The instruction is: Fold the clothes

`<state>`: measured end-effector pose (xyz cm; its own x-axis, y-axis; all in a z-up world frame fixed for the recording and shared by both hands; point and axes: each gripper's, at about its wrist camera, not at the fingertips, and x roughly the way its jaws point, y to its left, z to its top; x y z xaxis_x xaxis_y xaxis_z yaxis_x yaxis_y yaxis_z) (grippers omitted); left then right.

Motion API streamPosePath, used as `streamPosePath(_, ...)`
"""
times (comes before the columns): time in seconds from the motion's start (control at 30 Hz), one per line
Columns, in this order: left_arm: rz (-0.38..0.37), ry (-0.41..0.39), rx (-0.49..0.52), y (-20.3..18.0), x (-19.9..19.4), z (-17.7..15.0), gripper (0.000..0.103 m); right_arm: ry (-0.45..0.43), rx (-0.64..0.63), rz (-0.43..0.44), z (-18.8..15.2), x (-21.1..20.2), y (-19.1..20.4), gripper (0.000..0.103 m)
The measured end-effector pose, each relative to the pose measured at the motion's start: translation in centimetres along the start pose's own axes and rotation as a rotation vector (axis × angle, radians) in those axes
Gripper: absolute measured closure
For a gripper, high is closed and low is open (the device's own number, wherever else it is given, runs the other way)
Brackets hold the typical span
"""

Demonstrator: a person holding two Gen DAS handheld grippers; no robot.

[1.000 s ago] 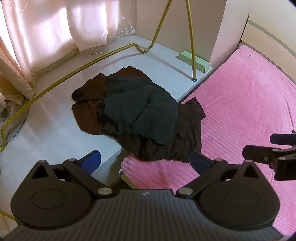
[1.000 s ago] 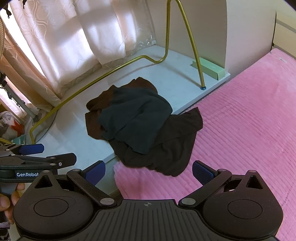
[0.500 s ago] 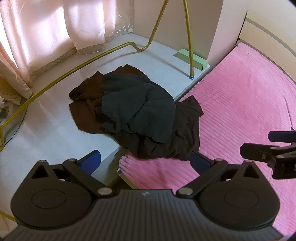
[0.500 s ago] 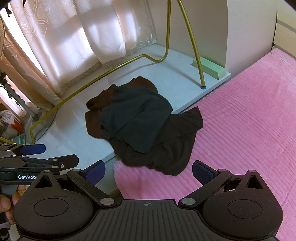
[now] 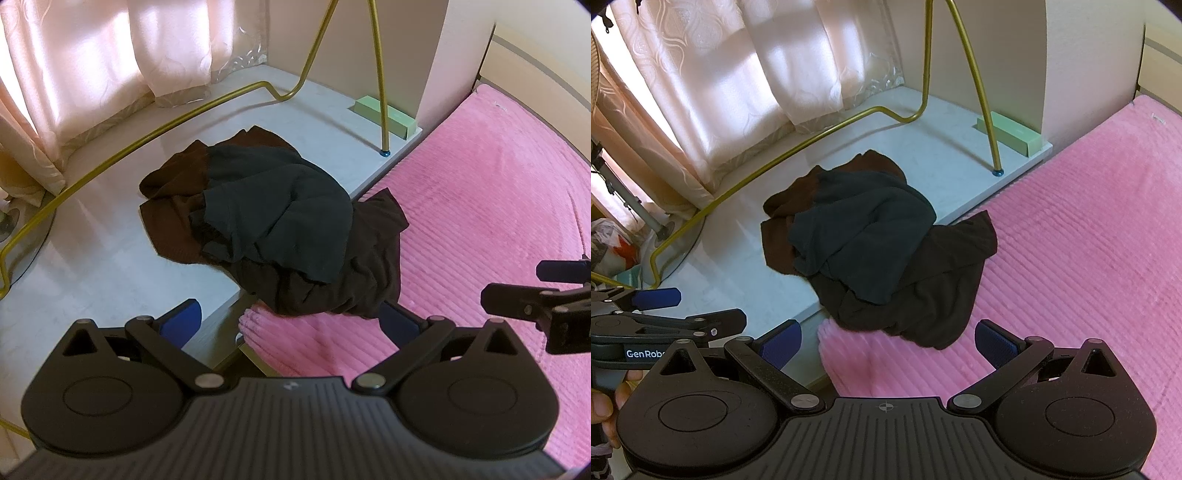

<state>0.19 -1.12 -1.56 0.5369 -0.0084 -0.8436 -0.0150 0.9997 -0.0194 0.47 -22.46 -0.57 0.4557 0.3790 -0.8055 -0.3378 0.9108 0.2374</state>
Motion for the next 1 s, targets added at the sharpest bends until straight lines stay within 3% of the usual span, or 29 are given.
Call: streamPosePath(1.0, 0.071, 0.01, -0.037, -1.0, 0.2, -0.4, 0.002, 0.039, -0.013, 0.046, 0.3, 1.0, -2.7, 0.001)
